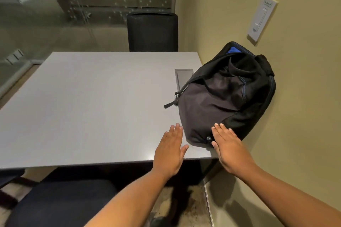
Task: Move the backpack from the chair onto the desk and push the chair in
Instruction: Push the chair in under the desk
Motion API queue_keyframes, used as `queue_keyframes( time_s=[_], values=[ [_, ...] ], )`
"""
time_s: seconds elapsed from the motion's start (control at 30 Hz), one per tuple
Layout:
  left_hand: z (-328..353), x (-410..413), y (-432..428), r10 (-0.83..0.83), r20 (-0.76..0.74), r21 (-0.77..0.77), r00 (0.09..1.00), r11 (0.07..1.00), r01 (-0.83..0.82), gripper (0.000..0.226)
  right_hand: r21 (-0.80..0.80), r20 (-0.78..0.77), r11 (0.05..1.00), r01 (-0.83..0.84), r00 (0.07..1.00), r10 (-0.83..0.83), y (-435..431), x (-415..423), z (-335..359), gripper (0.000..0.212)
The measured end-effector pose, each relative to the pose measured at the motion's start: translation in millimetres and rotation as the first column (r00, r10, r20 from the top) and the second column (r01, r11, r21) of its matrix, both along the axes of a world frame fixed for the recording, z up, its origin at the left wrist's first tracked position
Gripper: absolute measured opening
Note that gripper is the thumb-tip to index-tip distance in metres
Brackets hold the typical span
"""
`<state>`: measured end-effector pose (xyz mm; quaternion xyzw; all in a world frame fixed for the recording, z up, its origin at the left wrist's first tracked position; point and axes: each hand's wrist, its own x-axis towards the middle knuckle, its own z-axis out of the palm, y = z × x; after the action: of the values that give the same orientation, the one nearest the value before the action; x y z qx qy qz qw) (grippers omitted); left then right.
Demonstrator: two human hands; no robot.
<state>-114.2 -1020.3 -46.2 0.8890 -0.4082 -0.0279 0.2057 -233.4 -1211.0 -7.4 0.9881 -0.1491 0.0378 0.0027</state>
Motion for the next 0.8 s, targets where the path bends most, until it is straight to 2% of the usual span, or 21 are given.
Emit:
queue_keyframes(
  time_s=[0.3, 0.47, 0.6, 0.8],
  values=[
    [-4, -63, 84, 0.062, 0.044, 0.171, 0.997, 0.983, -0.069, 0.067, 0.222, 0.077, 0.975, 0.001, 0.997, -0.019, 84, -79, -39, 0.063],
    [-9, -77, 117, 0.119, 0.066, 0.292, 0.991, 0.947, -0.133, 0.068, 0.348, 0.061, 0.93, 0.121, 0.987, -0.151, 136, -101, -49, 0.057],
    [-14, -83, 158, 0.082, 0.077, 0.367, 0.994, 0.924, -0.105, 0.069, 0.383, 0.016, 0.912, 0.148, 0.986, -0.167, 184, -107, -52, 0.059],
    [-18, -86, 253, 0.059, 0.053, 0.351, 0.997, 0.933, -0.074, 0.069, 0.354, -0.007, 0.918, 0.18, 0.982, -0.189, 255, -101, -55, 0.06]
  ],
)
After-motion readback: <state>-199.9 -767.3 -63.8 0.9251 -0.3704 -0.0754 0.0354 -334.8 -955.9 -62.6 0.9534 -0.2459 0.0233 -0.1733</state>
